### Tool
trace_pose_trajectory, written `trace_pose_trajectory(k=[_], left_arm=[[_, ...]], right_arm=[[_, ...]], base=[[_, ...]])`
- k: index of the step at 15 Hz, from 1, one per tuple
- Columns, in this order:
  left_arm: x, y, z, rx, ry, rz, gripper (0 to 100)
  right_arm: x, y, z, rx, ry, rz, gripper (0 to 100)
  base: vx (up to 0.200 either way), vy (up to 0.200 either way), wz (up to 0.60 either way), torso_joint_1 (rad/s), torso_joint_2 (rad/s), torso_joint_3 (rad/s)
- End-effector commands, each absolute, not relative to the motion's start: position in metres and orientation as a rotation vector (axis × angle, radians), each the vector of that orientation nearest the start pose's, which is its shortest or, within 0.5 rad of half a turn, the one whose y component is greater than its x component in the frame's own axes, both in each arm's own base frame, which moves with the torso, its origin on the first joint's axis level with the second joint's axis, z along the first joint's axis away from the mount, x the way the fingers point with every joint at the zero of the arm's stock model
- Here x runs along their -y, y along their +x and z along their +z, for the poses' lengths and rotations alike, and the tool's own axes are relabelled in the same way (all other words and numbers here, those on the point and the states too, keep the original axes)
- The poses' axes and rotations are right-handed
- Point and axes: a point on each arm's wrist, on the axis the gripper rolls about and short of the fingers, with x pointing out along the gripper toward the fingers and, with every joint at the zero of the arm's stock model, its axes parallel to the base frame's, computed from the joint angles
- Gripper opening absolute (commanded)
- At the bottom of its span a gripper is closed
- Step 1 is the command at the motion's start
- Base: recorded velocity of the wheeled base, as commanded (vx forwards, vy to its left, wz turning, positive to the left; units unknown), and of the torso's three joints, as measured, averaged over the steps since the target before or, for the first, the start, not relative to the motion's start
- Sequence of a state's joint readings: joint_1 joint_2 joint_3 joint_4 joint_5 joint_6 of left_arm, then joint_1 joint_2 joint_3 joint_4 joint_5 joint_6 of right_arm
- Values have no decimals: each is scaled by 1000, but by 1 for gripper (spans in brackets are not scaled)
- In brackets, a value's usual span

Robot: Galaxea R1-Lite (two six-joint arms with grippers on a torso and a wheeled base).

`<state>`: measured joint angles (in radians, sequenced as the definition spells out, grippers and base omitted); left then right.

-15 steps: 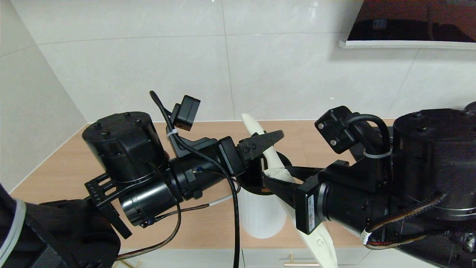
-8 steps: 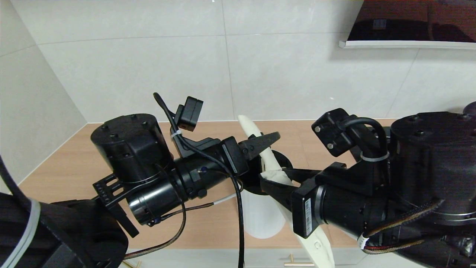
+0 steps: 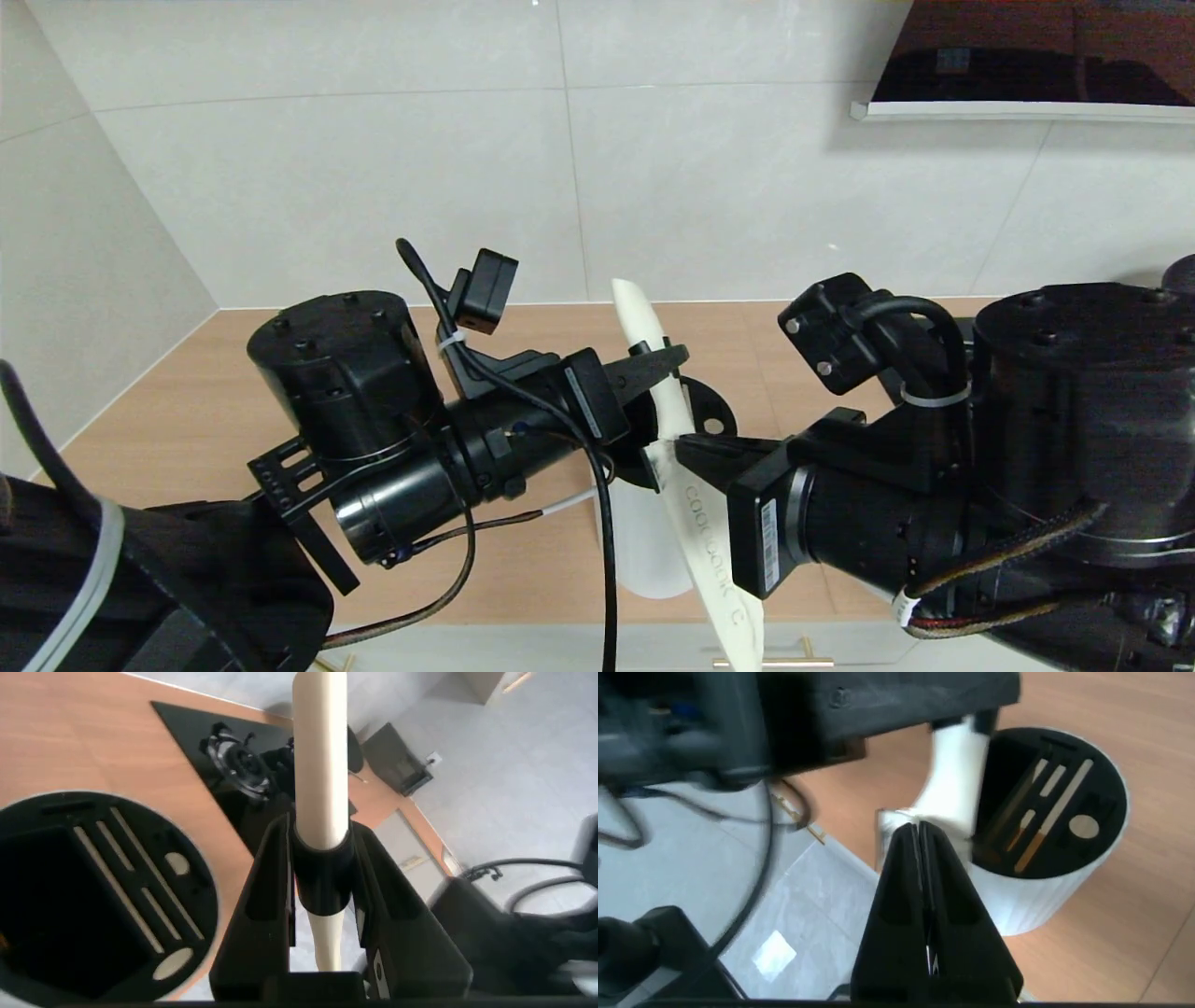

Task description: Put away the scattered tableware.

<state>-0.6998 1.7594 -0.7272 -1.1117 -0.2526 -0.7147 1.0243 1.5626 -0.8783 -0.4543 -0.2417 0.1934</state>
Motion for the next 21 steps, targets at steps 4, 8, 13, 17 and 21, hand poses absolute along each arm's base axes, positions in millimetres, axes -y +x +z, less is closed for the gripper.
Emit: trace_pose_trajectory(k=[4,8,13,17,21], left_arm=[[199,233,213,-179,-698,-922,0],[167,237,250,-78,-716,-832,0],[153,241,301,-8,-739,-589,0],[155,242,303,57,-596,-441,0],[176,247,290,68,-487,-375,0]], right_arm=[[-233,149,231,-228,64,735,0],[-219,153,242,-191,90,702,100],[-199,170,249,-167,111,612,100],[-185,185,249,-159,117,535,100],[-180,188,250,-154,116,506,100]], base=[[0,0,0,0,0,0],[0,0,0,0,0,0],[0,0,0,0,0,0],[0,0,0,0,0,0],[0,0,0,0,0,0]])
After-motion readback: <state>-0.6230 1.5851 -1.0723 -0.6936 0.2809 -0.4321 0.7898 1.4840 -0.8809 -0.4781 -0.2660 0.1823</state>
